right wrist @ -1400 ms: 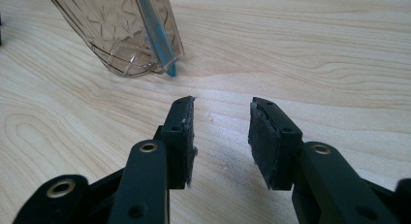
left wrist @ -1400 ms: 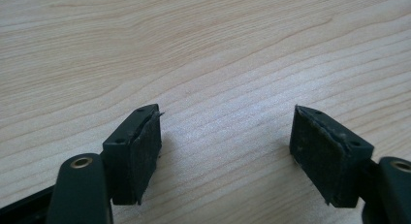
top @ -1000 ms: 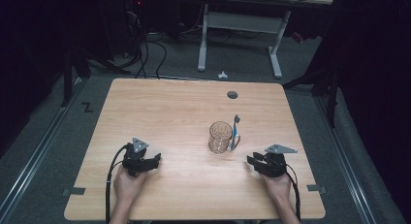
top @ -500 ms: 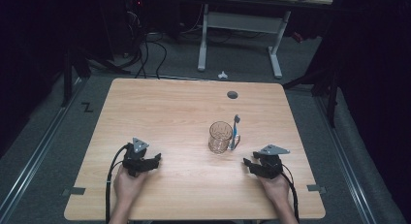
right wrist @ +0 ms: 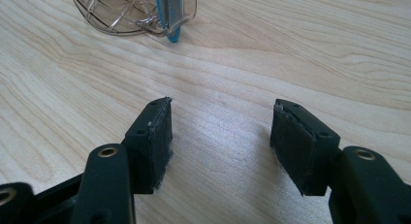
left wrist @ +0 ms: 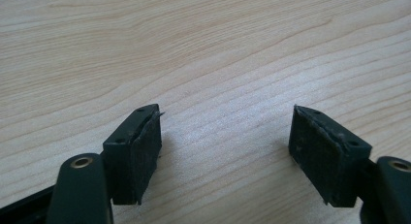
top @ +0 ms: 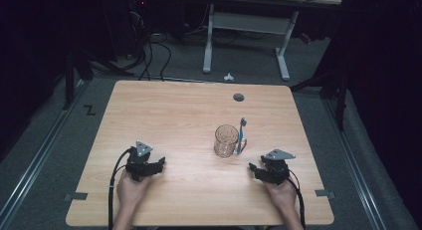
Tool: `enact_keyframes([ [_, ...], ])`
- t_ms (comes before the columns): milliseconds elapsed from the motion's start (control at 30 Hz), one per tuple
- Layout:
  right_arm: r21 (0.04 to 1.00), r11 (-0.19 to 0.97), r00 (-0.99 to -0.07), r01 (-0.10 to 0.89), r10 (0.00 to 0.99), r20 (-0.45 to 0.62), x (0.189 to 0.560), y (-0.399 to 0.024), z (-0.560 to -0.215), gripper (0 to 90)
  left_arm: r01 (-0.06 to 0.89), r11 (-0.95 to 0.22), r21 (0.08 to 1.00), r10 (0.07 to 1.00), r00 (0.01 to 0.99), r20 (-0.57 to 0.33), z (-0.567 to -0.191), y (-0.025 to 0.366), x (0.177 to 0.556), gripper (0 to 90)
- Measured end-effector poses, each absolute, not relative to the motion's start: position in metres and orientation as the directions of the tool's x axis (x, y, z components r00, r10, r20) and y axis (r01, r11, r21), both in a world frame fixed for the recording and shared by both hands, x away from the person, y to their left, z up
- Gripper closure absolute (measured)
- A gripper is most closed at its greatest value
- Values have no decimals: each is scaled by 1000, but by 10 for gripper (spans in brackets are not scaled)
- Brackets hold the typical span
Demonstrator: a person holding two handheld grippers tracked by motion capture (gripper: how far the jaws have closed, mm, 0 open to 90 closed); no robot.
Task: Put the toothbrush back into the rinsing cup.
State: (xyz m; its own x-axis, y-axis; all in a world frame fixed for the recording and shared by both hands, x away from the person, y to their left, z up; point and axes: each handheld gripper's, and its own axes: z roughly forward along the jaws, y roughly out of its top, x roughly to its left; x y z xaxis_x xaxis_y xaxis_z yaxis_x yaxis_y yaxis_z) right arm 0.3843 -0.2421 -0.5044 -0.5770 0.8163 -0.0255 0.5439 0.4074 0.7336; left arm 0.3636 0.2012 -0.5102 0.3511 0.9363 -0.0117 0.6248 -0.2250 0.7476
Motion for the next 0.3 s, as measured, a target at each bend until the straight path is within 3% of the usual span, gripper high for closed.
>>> enact_keyframes([
  [300, 733, 400, -568, 550, 822, -22, 383, -242, -504, 388, 626, -221, 748, 937, 349, -14, -510, 202, 363, 277],
])
